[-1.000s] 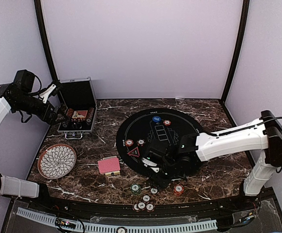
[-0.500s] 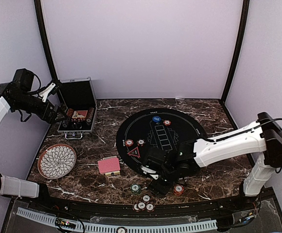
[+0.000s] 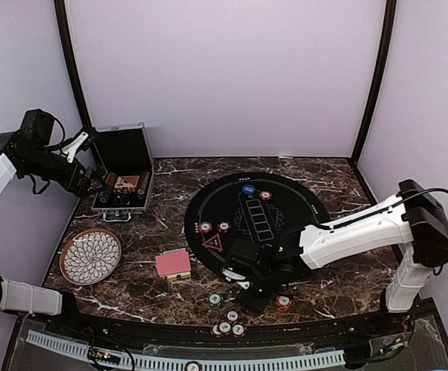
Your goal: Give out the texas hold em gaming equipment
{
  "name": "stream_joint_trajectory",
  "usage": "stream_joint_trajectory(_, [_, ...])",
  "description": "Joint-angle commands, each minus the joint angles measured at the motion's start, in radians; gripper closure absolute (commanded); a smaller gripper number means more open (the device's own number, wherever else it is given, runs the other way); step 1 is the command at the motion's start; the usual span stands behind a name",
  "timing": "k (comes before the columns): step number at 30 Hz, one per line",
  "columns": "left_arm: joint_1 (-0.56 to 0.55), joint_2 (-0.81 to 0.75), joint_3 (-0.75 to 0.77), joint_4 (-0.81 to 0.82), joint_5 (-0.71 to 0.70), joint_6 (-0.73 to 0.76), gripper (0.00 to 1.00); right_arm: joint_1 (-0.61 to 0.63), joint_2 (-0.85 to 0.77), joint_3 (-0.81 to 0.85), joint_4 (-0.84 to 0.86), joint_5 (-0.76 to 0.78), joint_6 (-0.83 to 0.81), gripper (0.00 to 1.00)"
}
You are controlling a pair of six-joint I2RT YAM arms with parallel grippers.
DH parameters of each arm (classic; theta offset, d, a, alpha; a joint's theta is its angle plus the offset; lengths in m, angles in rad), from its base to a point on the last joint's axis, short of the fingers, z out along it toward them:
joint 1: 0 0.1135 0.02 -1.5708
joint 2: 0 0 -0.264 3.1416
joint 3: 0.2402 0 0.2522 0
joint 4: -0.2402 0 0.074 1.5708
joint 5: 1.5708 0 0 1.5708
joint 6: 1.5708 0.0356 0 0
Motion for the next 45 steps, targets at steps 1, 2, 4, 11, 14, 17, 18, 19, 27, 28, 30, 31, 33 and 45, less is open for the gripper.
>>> stream_joint_trajectory(1, [0.006, -0.010, 0.028, -0.035, 0.012, 0.012, 0.01, 0.010, 0.020, 0.014, 0.023, -0.008, -0.009, 0.38])
stream_joint_trajectory(2, [0.006, -0.010, 0.028, -0.034, 0.010, 0.012, 0.01, 0.010, 0.023, 0.014, 0.024, -0.007, -0.011, 0.38])
stream_joint_trajectory(4, [0.006, -0.010, 0.028, -0.033, 0.009, 0.012, 0.01, 0.010, 0.027, 0.014, 0.025, -0.006, -0.012, 0.41])
stream_joint_trajectory(11, [0.006, -0.010, 0.031, -0.034, 0.008, 0.013, 0.01, 0.010, 0.040, 0.021, 0.029, -0.006, -0.015, 0.46])
stream_joint_trajectory(14, [0.006, -0.011, 0.032, -0.036, 0.007, 0.013, 0.01, 0.010, 0.042, 0.026, 0.032, -0.004, -0.016, 0.48])
stream_joint_trajectory(17, [0.006, -0.011, 0.032, -0.036, 0.007, 0.014, 0.01, 0.011, 0.039, 0.028, 0.033, -0.002, -0.017, 0.51])
stream_joint_trajectory(18, [0.006, -0.011, 0.033, -0.037, 0.008, 0.014, 0.01, 0.011, 0.039, 0.029, 0.033, -0.002, -0.016, 0.52])
stream_joint_trajectory(19, [0.006, -0.011, 0.034, -0.036, 0.007, 0.013, 0.01, 0.011, 0.039, 0.030, 0.033, -0.001, -0.017, 0.54])
stream_joint_trajectory(27, [0.006, -0.011, 0.034, -0.037, 0.007, 0.014, 0.01, 0.014, 0.019, 0.036, 0.032, -0.001, -0.014, 0.66])
stream_joint_trajectory(28, [0.006, -0.012, 0.035, -0.037, 0.008, 0.014, 0.01, 0.014, 0.015, 0.037, 0.029, 0.002, -0.012, 0.67])
stream_joint_trajectory(30, [0.006, -0.011, 0.035, -0.037, 0.007, 0.014, 0.01, 0.014, 0.006, 0.041, 0.025, 0.008, -0.010, 0.69])
stream_joint_trajectory(31, [0.006, -0.010, 0.036, -0.037, 0.007, 0.014, 0.01, 0.014, -0.001, 0.045, 0.021, 0.010, -0.010, 0.71])
stream_joint_trajectory(33, [0.006, -0.008, 0.037, -0.037, 0.007, 0.014, 0.01, 0.014, -0.018, 0.052, 0.012, 0.014, -0.007, 0.73])
stream_joint_trajectory(45, [0.006, -0.007, 0.043, -0.037, 0.011, 0.011, 0.01, -0.069, -0.085, 0.121, -0.054, 0.068, 0.000, 0.80])
